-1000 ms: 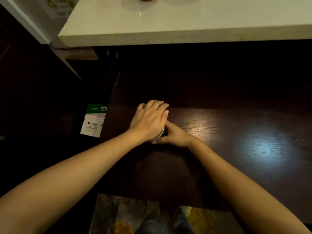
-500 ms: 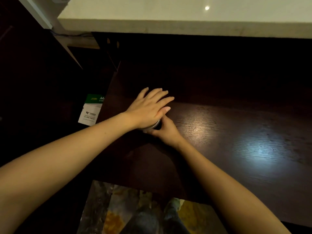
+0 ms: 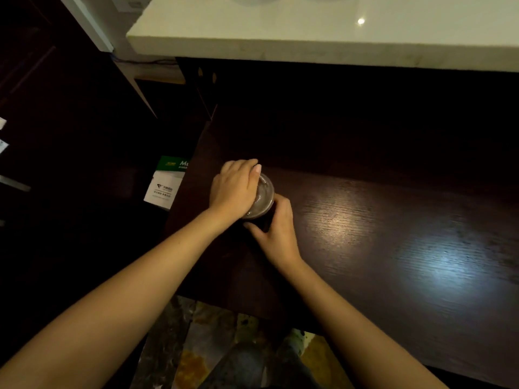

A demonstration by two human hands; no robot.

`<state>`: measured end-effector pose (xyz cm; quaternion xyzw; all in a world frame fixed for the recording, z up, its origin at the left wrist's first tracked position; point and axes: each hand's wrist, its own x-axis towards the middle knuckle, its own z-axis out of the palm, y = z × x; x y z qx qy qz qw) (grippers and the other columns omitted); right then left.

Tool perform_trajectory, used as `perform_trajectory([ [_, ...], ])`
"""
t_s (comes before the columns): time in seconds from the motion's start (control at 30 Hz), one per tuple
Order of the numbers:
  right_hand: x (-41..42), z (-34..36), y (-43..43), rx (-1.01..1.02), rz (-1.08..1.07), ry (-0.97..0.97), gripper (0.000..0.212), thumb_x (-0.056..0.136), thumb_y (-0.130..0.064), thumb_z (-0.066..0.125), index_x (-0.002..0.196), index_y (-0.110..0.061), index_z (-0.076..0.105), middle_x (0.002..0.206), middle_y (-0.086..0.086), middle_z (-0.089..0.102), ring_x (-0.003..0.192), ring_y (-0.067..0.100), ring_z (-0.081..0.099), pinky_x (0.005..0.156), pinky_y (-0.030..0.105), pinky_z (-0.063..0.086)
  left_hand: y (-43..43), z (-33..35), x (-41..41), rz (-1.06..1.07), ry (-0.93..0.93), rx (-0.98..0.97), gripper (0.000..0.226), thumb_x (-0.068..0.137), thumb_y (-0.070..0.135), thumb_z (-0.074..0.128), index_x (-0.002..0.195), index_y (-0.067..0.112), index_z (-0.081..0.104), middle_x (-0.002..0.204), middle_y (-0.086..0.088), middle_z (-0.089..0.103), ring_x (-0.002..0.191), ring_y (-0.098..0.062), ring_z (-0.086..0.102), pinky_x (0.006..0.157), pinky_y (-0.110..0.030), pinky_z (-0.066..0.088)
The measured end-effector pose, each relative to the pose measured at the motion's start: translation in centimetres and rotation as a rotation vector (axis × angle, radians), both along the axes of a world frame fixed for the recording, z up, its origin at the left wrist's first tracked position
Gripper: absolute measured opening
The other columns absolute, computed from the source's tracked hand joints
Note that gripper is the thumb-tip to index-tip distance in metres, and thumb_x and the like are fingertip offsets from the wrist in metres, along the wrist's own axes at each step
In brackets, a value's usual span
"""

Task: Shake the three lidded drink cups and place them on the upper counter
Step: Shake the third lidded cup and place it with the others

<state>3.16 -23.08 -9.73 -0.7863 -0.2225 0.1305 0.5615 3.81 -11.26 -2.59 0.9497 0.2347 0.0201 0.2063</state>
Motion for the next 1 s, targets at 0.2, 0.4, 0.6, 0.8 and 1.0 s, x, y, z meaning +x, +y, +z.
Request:
perform_trajectory([
  [0.2, 4.4, 0.5, -1.0, 0.008, 0.363, 0.184, 0.083, 0.073, -0.017, 0.078, 0.142, -0.017, 0.031, 0.143, 0.001, 0.044, 0.132, 0.012, 0.041, 0.111, 0.027, 0.033, 1.4, 0.3, 0.5, -0.333, -0.022, -0.071, 0.045, 0.098, 0.036, 0.026, 0.131, 0.020, 0.051, 0.135, 0.004, 0.054, 0.132, -0.011, 0.038, 0.110, -0.038, 0.030],
  [0.4, 2.9, 0.7, 1.1, 0.051, 0.129, 0.125, 0.070, 0.067, -0.028, 0.082, 0.125, -0.018, 0.044, 0.122, 0.000, 0.054, 0.114, 0.013, 0.051, 0.098, 0.030, 0.047, 0.8, 0.5, 2.3, -0.185, 0.117, 0.142, 0.048, 0.097, 0.043, 0.022, 0.137, 0.025, 0.042, 0.143, 0.005, 0.046, 0.137, -0.013, 0.030, 0.115, -0.050, 0.011],
  [0.6, 2.2, 0.3, 1.9, 0.008, 0.078, 0.090, 0.072, 0.068, -0.023, 0.081, 0.127, -0.008, 0.042, 0.121, 0.005, 0.045, 0.113, 0.012, 0.039, 0.093, 0.015, 0.036, -0.3, -0.4, 2.3, -0.170, 0.145, 0.239, 0.047, 0.097, 0.038, 0.020, 0.135, 0.022, 0.044, 0.138, 0.002, 0.050, 0.131, -0.016, 0.038, 0.108, -0.044, 0.024],
  [0.8, 5.4, 0.3, 0.5, -0.023, 0.393, 0.221, 0.078, 0.070, -0.019, 0.080, 0.136, -0.011, 0.039, 0.136, 0.007, 0.050, 0.126, 0.016, 0.046, 0.109, 0.032, 0.037, -0.8, -0.6, 2.1, -0.206, 0.128, 0.305, 0.048, 0.098, 0.036, 0.020, 0.139, 0.019, 0.037, 0.141, -0.001, 0.047, 0.132, -0.018, 0.037, 0.105, -0.041, 0.027],
  [1.0, 6.2, 0.7, 0.4, -0.060, 0.470, 0.301, 0.083, 0.072, -0.018, 0.079, 0.141, -0.011, 0.034, 0.139, 0.005, 0.050, 0.129, 0.014, 0.045, 0.110, 0.026, 0.035, -0.7, -0.6, 2.1, -0.224, 0.128, 0.323, 0.048, 0.097, 0.036, 0.020, 0.140, 0.019, 0.036, 0.141, 0.000, 0.045, 0.132, -0.018, 0.036, 0.105, -0.041, 0.027],
])
